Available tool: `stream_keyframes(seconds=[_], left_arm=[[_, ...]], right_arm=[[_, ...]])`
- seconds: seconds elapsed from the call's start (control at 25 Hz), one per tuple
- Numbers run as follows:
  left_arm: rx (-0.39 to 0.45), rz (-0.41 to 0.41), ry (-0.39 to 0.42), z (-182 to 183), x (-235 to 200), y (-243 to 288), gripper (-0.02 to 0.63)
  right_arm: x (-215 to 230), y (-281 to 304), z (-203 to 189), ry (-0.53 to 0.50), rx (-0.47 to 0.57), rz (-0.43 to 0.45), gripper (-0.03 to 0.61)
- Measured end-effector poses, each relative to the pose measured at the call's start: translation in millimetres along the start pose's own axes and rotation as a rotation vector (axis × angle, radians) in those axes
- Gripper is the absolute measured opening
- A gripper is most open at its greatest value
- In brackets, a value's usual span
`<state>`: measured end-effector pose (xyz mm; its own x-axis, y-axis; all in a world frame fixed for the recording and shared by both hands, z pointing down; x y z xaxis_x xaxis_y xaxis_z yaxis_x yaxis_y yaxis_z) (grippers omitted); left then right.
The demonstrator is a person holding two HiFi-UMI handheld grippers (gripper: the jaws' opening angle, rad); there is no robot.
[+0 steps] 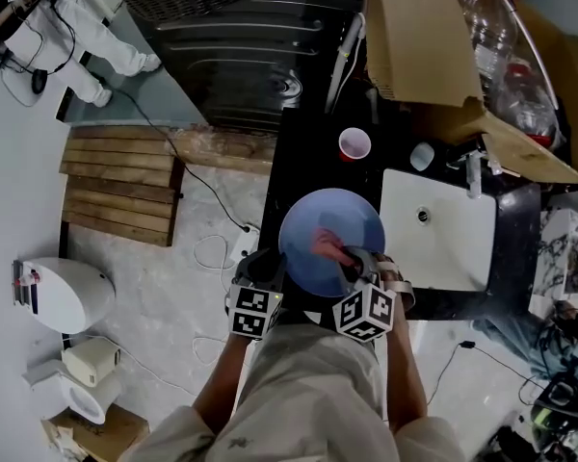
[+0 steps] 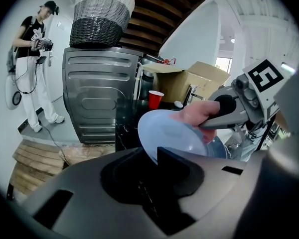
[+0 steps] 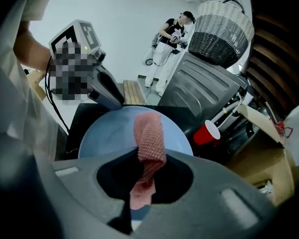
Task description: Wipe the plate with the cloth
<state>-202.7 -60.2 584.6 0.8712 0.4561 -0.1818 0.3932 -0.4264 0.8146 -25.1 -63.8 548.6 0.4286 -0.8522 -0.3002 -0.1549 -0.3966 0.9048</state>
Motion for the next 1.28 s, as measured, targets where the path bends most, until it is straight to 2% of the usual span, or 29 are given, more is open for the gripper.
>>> stream_keyframes(seconds=[0.32, 0.68, 1.28], left_arm=[[0.0, -0.008, 0.018, 3, 6, 3, 0.087], [-0.02, -0.002, 0.031, 0, 9, 3, 0.087], [-0.016, -0.009, 0.04, -2, 8, 5, 0.084]], right_arm=[[-18, 23, 29, -0.032, 0.067, 0.076, 0.035], [-39, 41, 50, -0.074, 0.092, 0.136, 0.035], [-62, 54, 48, -0.106, 0.068, 0.203, 0.035]])
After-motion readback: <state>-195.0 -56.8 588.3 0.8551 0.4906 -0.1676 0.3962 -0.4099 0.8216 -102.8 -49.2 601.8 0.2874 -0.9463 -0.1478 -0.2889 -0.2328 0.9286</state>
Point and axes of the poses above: the fingertips, and each gripper's own axes: y forward along the fingers, x to its right, z out of its top, the point moved 8 cm from there along -y, backward along the fingers, and after that the axes turned 13 degrees about -x, right-handed, at the moved point
